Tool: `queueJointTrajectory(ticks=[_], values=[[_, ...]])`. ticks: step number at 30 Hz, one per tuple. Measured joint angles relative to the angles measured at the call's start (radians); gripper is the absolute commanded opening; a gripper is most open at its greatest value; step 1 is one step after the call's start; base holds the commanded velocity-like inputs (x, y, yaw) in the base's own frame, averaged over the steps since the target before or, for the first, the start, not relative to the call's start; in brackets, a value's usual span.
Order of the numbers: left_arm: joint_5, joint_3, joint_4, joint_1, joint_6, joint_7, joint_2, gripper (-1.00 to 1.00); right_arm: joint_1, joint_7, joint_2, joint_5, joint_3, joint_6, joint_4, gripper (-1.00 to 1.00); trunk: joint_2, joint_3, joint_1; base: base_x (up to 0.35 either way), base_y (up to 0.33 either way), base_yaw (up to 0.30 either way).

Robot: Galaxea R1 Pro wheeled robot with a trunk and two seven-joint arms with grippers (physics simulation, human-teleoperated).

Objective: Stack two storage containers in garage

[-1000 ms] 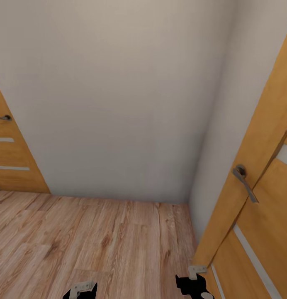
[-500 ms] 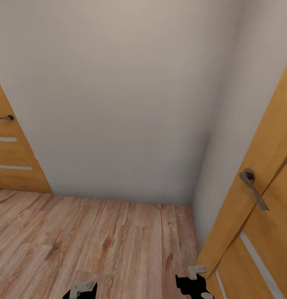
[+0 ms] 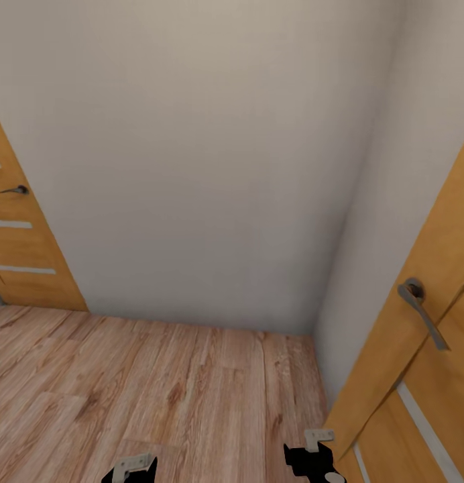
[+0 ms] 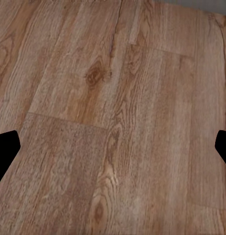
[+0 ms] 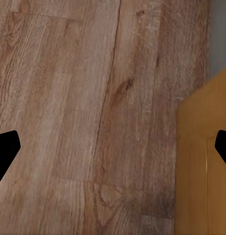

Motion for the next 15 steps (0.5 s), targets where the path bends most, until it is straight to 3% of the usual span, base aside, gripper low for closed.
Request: queueJointTrajectory(ticks=[9, 15], values=[[0.000, 0.000, 0.000, 0.000, 0.000, 0.000, 0.000, 1.00, 0.000, 0.000, 0.000, 0.000, 0.000, 0.000, 0.000, 1.00, 0.000, 0.000, 0.000, 0.235, 0.000, 0.007], [0.000, 0.000, 0.000, 0.000, 0.000, 0.000, 0.000, 1.00, 0.000, -0.001, 0.000, 0.000, 0.000, 0.000, 0.000, 1.00, 0.000, 0.000, 0.000, 0.121, 0.000, 0.139]])
